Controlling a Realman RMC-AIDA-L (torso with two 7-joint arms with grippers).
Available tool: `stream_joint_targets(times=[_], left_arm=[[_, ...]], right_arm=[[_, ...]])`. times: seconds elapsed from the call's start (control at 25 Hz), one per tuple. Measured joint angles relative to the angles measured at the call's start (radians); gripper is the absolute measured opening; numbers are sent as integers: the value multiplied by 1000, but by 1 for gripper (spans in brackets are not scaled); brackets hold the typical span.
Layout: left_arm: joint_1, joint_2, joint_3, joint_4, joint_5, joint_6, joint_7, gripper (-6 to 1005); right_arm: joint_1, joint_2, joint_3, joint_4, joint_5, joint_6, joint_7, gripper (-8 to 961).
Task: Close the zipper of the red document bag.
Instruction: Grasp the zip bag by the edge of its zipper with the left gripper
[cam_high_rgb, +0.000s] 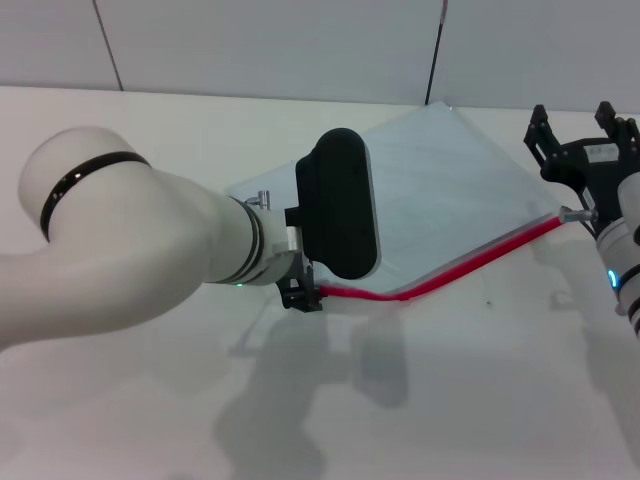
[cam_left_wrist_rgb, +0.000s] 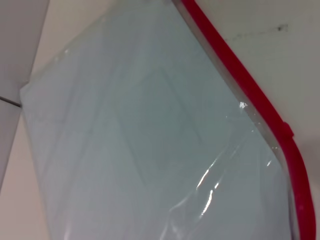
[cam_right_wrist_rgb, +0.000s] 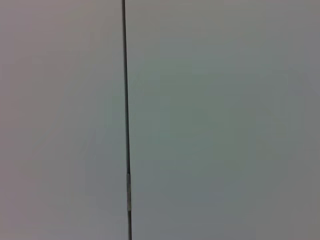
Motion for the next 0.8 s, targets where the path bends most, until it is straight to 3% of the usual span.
stream_joint_targets(times=[0.08,0.48,0.72,0.8], left_arm=[[-3,0,0,-15,-3,-15,0,840],[-5,-1,0,-95,-8,-138,-22,637],[2,-1,-1,-105,-1,-195,-52,385],[4,0,-7,-103,2,-209,-73,179]], right_arm=[[1,0,0,0,0,-1,0,793],[3,0,0,-2,0,-14,0,793],[2,0,0,-2,0,-14,0,793],[1,0,0,-2,0,-14,0,792]])
